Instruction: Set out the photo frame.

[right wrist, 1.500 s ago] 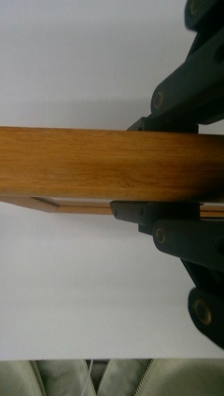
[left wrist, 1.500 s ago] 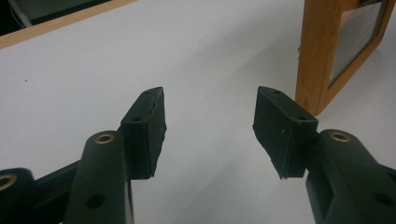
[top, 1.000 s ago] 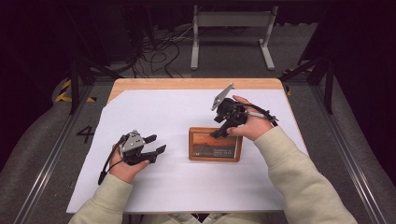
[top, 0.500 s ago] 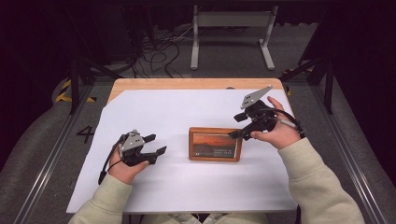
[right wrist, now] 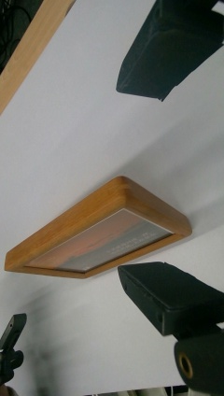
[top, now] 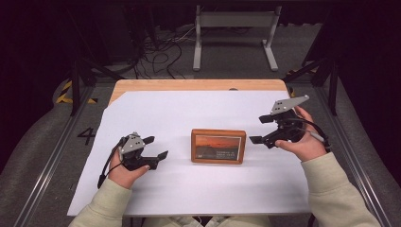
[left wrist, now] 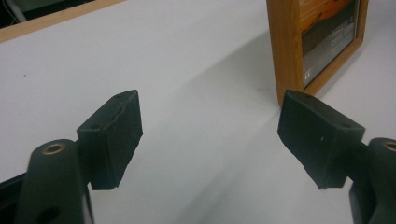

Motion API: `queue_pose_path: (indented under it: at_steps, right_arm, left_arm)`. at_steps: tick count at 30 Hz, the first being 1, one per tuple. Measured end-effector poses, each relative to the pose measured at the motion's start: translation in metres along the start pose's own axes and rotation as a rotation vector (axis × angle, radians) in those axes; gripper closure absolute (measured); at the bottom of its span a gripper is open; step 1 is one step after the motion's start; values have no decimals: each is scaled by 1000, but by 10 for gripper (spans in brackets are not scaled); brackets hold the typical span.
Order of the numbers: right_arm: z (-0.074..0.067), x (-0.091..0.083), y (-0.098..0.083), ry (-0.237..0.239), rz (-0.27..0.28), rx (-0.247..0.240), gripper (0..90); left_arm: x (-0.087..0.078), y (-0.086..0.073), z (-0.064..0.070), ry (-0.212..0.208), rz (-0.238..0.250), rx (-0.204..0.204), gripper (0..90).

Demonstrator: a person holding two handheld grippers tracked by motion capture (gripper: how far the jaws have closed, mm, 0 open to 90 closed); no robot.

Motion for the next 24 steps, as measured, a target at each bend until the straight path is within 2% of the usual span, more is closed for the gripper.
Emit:
queue_pose_path:
  at_steps: [3, 5, 8, 10, 11, 12, 13, 16, 17, 20, 24]
  right_arm:
    - [3, -9, -15, -21, 85, 34, 128]
    - [4, -10, -18, -28, 103, 43, 133]
    - [5, -12, -35, -56, 159, 89, 135]
    - [5, -13, -45, -86, 185, 110, 136]
    - [5, -14, -52, -116, 206, 125, 147]
    - [5, -15, -56, -137, 222, 125, 156]
    - [5, -15, -56, -137, 222, 125, 156]
    - [3, -18, -67, -202, 275, 126, 162]
    - [3, -18, -72, -206, 297, 131, 168]
    - [1, -16, -81, -210, 308, 138, 168]
    - [-1, -14, -89, -219, 315, 129, 167]
  left_arm:
    - [-3, -2, -3, -4, 2, -29, 214]
    - [-4, -2, -4, -6, 5, -37, 211]
    - [-6, -2, -5, 1, 14, -41, 211]
    - [-7, -2, -6, 6, 13, -47, 203]
    - [-7, -2, -7, 2, 20, -49, 200]
    - [-7, -2, -7, 2, 20, -49, 199]
    - [-6, -2, -8, 1, 21, -51, 199]
    - [-6, -1, -8, 2, 25, -59, 193]
    - [-6, -1, -9, 5, 27, -53, 192]
    - [-6, -1, -9, -3, 32, -66, 191]
    - [-6, 0, -9, -4, 37, -61, 189]
Point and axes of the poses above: each handheld gripper's, and its own axes: x roughly forward along the jaws, y roughly out of its top, z roughly to its right, the point moved 3 cm from there along x, roughly forward along the jaws, and after that the axes turned 6 degrees about x, right-handed, at the moved point
